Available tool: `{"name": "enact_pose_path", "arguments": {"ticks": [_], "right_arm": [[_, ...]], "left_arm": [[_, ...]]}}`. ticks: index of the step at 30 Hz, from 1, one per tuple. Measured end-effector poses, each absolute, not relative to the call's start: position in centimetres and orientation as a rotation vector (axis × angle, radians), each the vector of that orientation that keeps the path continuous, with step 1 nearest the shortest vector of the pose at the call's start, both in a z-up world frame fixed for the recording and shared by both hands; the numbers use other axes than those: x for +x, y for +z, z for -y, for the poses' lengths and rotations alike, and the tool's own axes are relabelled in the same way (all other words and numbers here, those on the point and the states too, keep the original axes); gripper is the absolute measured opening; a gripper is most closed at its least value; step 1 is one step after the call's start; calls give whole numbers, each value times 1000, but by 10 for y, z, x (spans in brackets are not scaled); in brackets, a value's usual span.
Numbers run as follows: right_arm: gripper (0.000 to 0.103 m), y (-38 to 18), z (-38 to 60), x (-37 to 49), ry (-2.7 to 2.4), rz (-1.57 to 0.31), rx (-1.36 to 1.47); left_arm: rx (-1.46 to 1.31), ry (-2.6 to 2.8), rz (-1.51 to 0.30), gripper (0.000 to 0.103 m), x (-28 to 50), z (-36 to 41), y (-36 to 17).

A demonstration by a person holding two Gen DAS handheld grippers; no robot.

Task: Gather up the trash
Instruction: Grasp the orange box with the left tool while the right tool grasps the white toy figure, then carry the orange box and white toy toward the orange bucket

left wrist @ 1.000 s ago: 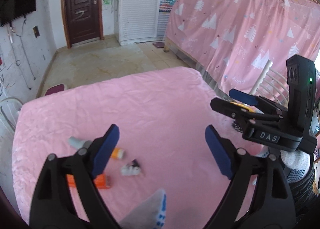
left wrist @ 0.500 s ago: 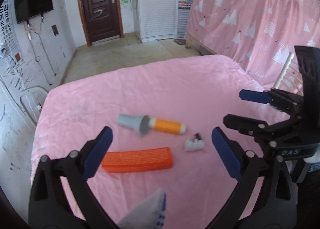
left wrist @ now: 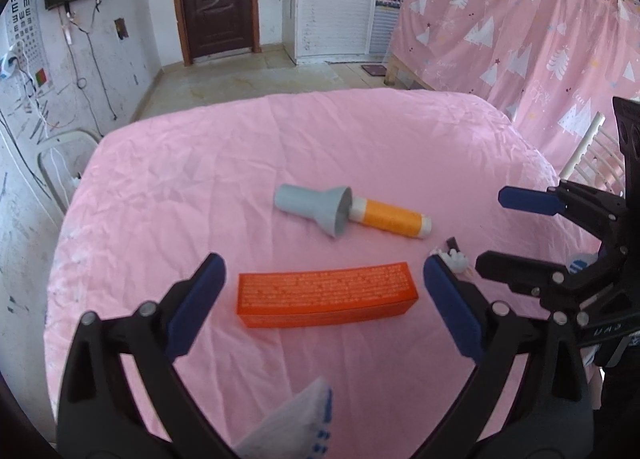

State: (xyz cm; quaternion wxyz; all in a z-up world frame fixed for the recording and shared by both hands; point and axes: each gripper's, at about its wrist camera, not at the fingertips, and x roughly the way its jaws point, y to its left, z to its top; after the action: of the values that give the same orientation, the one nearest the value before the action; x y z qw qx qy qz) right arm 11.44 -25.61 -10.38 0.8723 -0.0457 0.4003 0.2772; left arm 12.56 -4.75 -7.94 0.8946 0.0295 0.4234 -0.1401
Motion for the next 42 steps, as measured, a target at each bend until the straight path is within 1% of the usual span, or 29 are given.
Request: {"name": "enact_pose_path", "arguments": {"ticks": [6, 7, 14, 19, 21, 23, 24, 26, 28, 34, 42], "right_arm": [[70, -110, 249, 110, 603, -856, -139], [70, -111, 248, 109, 603, -858, -145], [70, -114, 236, 110, 603, -868, -198], [69, -116, 227, 113, 593, -873, -233], [63, -118, 223, 115, 591, -880, -236], [48, -119, 222, 117, 590, -890, -239], [44, -120, 220, 118, 585, -893, -243], [32, -120, 212, 120, 586, -897, -254], [25, -119, 212, 119, 586, -893, -259], [25, -119, 218, 118, 580, -883, -240], [25, -99, 238, 111, 567, -825, -182]], "left_arm": [[58, -286, -913, 95, 131, 48, -91], [56, -287, -918, 90, 131, 48, -92], [31, -300, -930, 89, 132, 45, -91], [-24, -273, -897, 89, 132, 29, -78], [-39, -261, -873, 89, 130, 21, -69], [-47, -254, -859, 89, 130, 18, -64], [-52, -249, -853, 89, 130, 16, -62], [-59, -246, -850, 89, 130, 13, -61], [-63, -244, -853, 89, 130, 11, -61], [-64, -246, -853, 89, 130, 10, -60], [-24, -246, -831, 89, 125, 28, -50]]}}
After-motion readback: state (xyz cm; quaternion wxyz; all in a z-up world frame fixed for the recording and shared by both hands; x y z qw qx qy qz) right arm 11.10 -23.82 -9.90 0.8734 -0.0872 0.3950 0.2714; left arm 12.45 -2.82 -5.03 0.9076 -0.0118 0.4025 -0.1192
